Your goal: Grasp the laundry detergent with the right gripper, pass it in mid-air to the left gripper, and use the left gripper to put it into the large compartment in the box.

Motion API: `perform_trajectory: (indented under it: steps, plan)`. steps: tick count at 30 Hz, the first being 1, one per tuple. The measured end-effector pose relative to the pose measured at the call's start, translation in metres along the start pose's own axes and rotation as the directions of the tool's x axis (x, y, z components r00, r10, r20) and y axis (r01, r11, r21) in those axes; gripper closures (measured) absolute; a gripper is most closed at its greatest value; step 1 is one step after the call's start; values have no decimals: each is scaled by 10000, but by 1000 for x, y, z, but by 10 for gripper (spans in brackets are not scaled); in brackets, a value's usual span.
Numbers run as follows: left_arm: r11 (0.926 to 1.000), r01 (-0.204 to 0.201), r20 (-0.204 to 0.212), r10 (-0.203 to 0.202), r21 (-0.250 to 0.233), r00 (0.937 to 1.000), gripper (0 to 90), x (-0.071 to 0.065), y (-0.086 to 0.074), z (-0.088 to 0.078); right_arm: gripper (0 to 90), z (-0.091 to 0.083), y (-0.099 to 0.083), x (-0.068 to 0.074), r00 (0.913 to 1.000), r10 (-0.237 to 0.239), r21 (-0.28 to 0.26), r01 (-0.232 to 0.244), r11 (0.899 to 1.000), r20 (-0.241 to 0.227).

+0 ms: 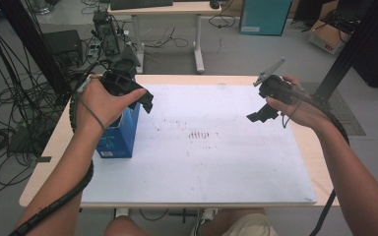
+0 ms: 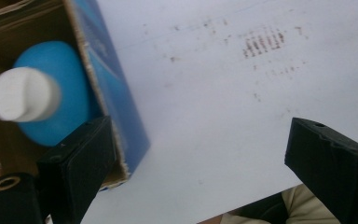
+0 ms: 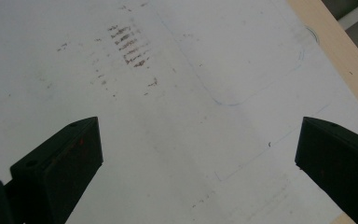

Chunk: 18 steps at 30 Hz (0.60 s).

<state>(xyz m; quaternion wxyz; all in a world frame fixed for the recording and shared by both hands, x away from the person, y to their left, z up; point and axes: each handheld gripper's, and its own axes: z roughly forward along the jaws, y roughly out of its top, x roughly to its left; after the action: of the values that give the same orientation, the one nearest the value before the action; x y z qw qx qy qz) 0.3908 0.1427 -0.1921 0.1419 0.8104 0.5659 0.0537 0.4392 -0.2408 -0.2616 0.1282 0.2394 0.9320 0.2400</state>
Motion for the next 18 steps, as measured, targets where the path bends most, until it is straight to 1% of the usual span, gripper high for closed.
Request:
perform_trajectory:
  steps: [2, 3, 4, 6, 7, 8, 10, 11, 12, 14, 16, 18]
  plan:
    - [9999, -121, 104, 122, -69, 9999, 85, -6, 0, 2, 5, 2, 3, -4, 9995, 258, -176, -260, 9995, -160]
    - [9998, -182, 168, 183, -64, 9997, 85, -9, -1, 3, 5, 3, 4, -6, 9992, 386, -158, -388, 9991, -107]
    - [9996, -249, 189, 251, -104, 9995, 85, -13, -1, 5, 5, 4, 6, -7, 9994, 341, -89, -341, 9994, -45]
    - [9992, -383, 185, 386, -124, 9991, 85, -18, -1, 7, 5, 6, 9, -9, 9989, 475, -160, -475, 9987, 26]
    - [9986, -514, 183, 516, -132, 9985, 85, -22, -1, 9, 5, 7, 10, -11, 9994, 333, -147, -333, 9993, 32]
    - [9981, -621, 247, 622, -63, 9978, 85, -25, -1, 11, 5, 7, 13, -12, 9993, 357, -126, -356, 9993, 113]
    - [9974, -700, 271, 704, -155, 9972, 85, -30, -1, 13, 5, 9, 17, -15, 9991, 391, -140, -389, 9991, 146]
    - [9971, -742, 304, 748, -185, 9967, 85, -32, -1, 15, 5, 10, 19, -16, 9990, 427, -65, -426, 9991, 157]
    - [9966, -793, 371, 801, -233, 9961, 85, -34, 0, 16, 6, 11, 22, -17, 9982, 569, -146, -566, 9983, 205]
    - [9963, -816, 471, 828, -273, 9955, 85, -36, 0, 18, 7, 13, 27, -20, 9973, 700, -195, -696, 9974, 217]
    - [9958, -862, 519, 878, -323, 9948, 85, -36, 0, 21, 12, 16, 31, -24, 9968, 684, -215, -675, 9975, 418]
    - [9955, -895, 533, 911, -320, 9944, 86, -36, 1, 24, 10, 19, 36, -26, 9966, 682, -83, -679, 9977, 452]
